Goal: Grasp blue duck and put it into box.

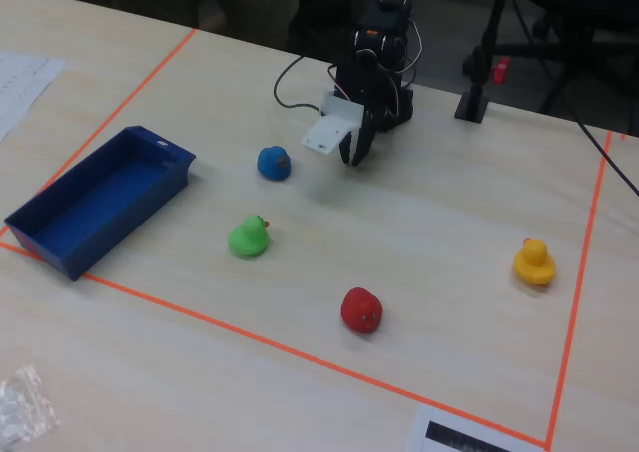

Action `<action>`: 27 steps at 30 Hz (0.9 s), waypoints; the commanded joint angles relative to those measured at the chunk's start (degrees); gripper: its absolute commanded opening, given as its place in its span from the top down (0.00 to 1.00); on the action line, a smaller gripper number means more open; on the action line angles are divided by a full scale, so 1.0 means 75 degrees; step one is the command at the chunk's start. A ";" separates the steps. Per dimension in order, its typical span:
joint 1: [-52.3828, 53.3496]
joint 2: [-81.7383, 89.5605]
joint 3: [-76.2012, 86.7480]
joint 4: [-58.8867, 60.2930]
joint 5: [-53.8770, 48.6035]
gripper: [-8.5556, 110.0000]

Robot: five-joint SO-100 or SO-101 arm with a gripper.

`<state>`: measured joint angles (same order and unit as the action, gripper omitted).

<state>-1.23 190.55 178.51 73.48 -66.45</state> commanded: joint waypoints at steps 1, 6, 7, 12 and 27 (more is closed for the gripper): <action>0.0023 -0.0105 -0.0035 0.0152 -0.0035 0.90; 0.0023 -0.0105 -0.0035 0.0152 -0.0047 0.88; 0.0023 -0.0105 -0.0035 0.0152 -0.0047 0.88; 0.0129 -0.0105 -0.0035 0.0152 -0.0047 0.93; 0.4219 -0.6246 -0.6633 -0.1641 -0.0879 0.67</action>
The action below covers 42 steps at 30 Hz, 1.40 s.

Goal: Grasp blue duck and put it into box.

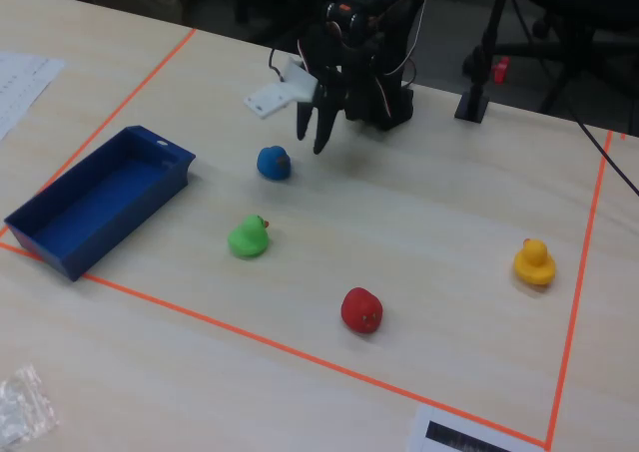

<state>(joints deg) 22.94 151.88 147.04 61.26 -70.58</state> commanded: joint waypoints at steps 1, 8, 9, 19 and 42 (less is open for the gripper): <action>0.1289 -0.1324 -0.2848 0.0000 -0.0469 0.66; 0.2262 -0.1758 -0.3469 0.0129 -0.1172 0.63; 0.2273 -0.1758 -0.3340 0.0117 -0.1230 0.63; 0.2227 -0.2344 -0.0844 -0.2496 -0.1477 0.59; 0.1898 -0.2449 0.1500 -0.4570 -0.1219 0.57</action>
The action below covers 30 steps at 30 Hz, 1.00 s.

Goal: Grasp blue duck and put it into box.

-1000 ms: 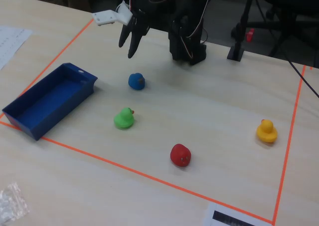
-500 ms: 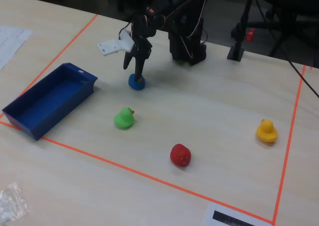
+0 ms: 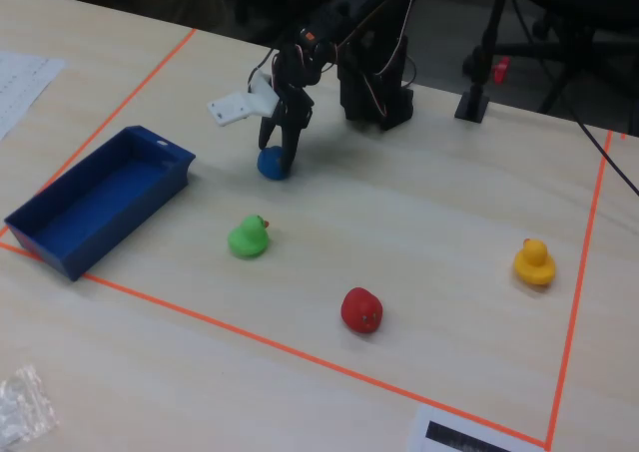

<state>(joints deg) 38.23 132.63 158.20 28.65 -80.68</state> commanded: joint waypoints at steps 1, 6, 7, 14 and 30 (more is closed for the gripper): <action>-0.0164 0.0129 0.0070 -0.0293 0.0176 0.57; -0.0246 0.0105 0.0293 -0.0809 0.0340 0.58; -0.0258 0.0105 0.0328 -0.0891 0.0352 0.58; -0.0270 0.0094 0.0645 -0.1406 0.0258 0.59; -0.0152 0.0223 0.0504 -0.1699 0.0527 0.93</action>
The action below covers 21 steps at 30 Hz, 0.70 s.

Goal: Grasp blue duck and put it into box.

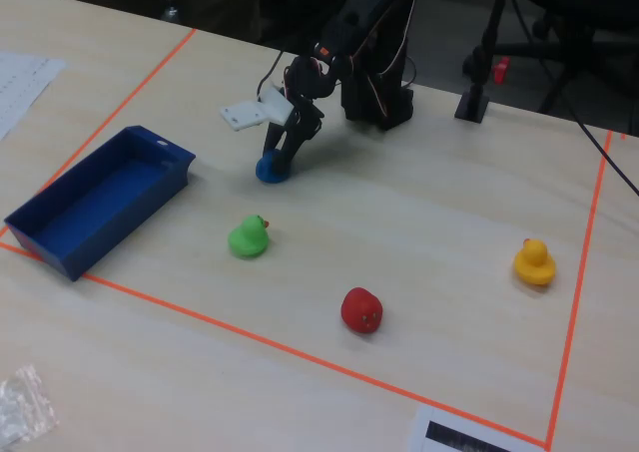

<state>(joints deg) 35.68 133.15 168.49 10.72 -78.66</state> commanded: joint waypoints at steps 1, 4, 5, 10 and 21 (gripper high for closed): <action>0.0258 0.0164 -0.1313 0.0961 0.0375 0.93; 0.0504 0.0141 -0.2906 0.1641 0.0668 0.93; 0.0563 0.0082 -0.3422 0.1734 0.0738 0.93; 0.0680 -0.0750 -0.5379 0.1324 0.0949 0.93; 0.0973 -0.4793 -0.6715 -0.2801 0.0867 0.93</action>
<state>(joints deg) 41.84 105.21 125.95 -4.83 -71.98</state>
